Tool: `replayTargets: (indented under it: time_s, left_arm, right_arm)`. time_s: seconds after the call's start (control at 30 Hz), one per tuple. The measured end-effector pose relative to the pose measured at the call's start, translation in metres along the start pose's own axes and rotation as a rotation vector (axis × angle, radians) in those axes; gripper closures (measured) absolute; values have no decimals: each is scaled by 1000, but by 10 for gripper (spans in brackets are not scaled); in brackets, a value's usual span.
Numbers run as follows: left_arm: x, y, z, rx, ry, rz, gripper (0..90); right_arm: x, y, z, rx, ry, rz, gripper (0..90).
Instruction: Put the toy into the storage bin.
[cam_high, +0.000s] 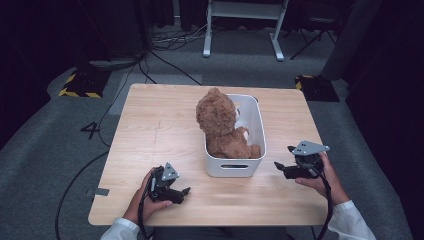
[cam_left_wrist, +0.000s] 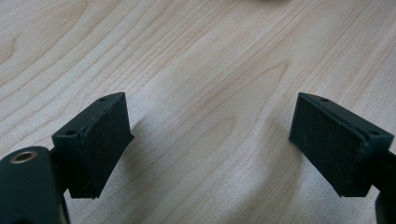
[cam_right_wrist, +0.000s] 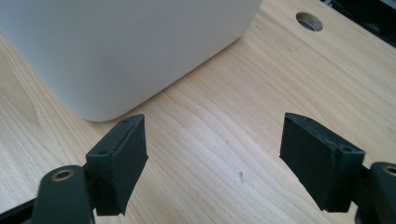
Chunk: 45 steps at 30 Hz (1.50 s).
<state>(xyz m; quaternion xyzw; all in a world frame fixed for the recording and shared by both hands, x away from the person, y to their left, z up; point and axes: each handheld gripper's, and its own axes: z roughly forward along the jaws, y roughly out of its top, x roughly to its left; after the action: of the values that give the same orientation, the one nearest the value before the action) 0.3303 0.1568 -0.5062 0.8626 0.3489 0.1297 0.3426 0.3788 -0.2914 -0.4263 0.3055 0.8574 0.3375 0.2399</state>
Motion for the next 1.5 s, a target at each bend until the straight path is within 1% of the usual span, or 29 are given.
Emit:
replayTargets:
  time_s: [0.47,0.6,0.67,0.77,0.87,0.97,1.1,1.13,1.3,1.5]
  left_arm:
    - [0,0,0,0,0,0,125]
    - [0,0,0,0,0,0,125]
    - [0,0,0,0,0,0,125]
    - [0,0,0,0,0,0,125]
    - [0,0,0,0,0,0,125]
    - [0,0,0,0,0,0,126]
    - [0,0,0,0,0,0,126]
    - [0,0,0,0,0,0,125]
    - [0,0,0,0,0,0,126]
    - [0,0,0,0,0,0,126]
  right_arm:
    - [-3,-25,9,40,0,16,229]
    - [-3,-32,11,32,-5,26,235]
    - [-3,-37,12,25,3,31,235]
    - [-2,-44,14,23,2,32,235]
    - [-3,-50,14,21,3,43,236]
    - [-3,-56,14,13,22,54,235]
    - [-2,-64,14,4,41,56,235]
    - [-2,-66,14,2,47,62,235]
    - [-3,-74,12,-5,49,89,236]
    - [-6,-85,10,11,54,122,236]
